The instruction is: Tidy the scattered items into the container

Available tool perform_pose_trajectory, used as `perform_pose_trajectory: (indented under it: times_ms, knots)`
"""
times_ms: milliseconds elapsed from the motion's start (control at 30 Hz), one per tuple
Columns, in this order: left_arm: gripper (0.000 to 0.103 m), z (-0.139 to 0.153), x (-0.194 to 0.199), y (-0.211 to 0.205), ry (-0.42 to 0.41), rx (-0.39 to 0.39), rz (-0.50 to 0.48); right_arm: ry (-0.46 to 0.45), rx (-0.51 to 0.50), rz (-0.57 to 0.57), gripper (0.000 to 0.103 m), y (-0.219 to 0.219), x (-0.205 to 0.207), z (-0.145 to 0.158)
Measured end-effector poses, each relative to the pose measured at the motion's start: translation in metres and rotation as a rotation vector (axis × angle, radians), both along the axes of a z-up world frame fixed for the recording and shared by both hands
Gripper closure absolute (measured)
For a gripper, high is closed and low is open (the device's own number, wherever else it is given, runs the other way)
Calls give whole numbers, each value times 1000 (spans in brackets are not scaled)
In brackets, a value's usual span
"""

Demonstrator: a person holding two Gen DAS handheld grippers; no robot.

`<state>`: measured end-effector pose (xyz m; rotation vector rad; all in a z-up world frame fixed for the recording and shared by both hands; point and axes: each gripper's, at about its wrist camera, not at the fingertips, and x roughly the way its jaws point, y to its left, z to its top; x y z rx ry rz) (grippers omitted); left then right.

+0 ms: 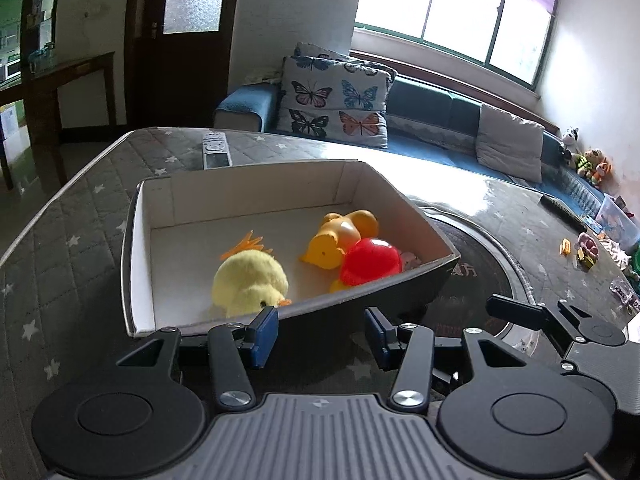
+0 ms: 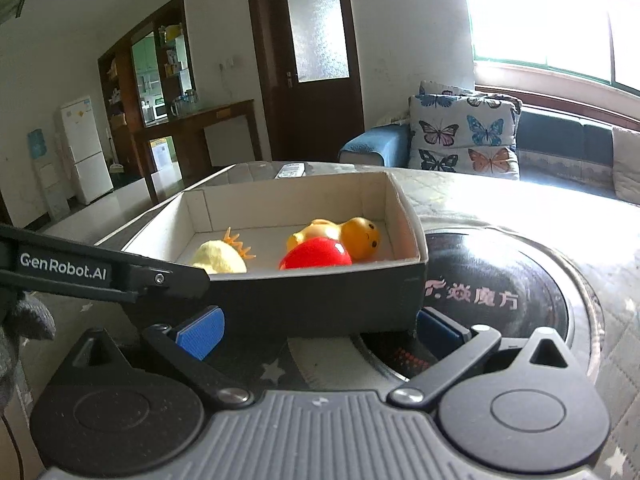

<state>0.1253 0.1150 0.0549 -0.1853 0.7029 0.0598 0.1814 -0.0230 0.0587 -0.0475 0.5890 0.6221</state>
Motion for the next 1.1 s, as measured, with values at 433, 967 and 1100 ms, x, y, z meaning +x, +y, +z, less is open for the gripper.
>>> perform_pose_trajectory:
  times_ms: [433,967,1100]
  knots:
    - [53,-7,-19,-1,9,35,46,10,3,-7,0,3,-16,-6]
    - [54,-17,-38,-8,35,35,56,13,-14,-31,0,-1,-36,-9]
    - [54,-19,-39,-8,34,36,62,22,-16,-32,0,-1,-40,-12]
